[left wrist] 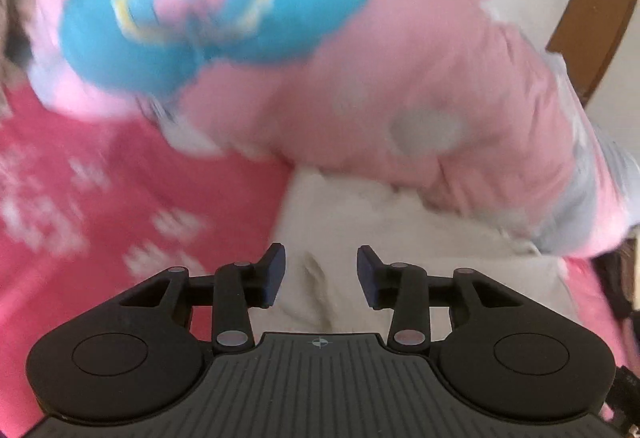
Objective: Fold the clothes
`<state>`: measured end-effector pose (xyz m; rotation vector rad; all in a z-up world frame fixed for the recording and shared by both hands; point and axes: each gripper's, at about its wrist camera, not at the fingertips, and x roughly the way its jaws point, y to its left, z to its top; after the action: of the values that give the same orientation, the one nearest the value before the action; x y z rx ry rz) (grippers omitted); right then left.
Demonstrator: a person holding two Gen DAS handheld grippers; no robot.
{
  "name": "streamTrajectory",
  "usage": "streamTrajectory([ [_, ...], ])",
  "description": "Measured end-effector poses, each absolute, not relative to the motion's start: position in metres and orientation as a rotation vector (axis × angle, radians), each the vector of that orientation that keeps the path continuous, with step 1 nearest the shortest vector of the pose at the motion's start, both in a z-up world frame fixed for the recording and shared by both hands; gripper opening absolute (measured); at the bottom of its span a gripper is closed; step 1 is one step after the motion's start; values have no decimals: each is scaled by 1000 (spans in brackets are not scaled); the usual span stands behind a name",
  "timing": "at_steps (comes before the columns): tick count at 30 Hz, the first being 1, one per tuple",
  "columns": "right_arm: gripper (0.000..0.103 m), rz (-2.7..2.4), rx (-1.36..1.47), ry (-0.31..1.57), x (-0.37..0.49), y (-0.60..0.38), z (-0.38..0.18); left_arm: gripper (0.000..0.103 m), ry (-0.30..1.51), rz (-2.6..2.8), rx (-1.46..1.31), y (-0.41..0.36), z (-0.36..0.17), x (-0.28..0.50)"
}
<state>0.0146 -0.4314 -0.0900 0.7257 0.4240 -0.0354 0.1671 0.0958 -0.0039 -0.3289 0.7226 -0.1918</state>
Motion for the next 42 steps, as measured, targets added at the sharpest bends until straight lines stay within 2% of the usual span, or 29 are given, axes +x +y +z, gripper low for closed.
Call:
streamTrajectory([
  [4,39,110,543,365,6,-393,-37,39,777,-232,-358,87,-28,188],
  [8,40,243,319,429,42,-312,-28,44,824,-267,-342,77,-39,206],
  [14,40,435,-24,518,98,-189,-16,43,807,-324,-317,74,-45,214],
  [18,40,470,-366,479,108,-116,-37,31,793,-363,-301,73,-48,218],
  [21,40,493,-478,507,120,-90,-55,9,783,-392,-288,72,-50,221],
  [24,36,500,-451,538,131,-91,-59,3,772,-421,-276,71,-52,225],
  [25,15,504,-429,542,133,-93,-58,2,769,-431,-272,71,-53,226],
  [26,6,508,-408,547,135,-95,-58,2,765,-440,-268,70,-54,227],
  [27,4,508,-378,542,136,-98,-54,2,752,-452,-272,70,-50,228],
  [33,2,495,-233,507,144,-110,-32,2,676,-518,-304,74,-19,237],
  [38,3,545,-191,580,158,-101,-50,4,832,-428,-173,77,-38,244],
  [42,8,556,-117,631,162,-104,-64,6,810,-316,-152,85,-42,230],
])
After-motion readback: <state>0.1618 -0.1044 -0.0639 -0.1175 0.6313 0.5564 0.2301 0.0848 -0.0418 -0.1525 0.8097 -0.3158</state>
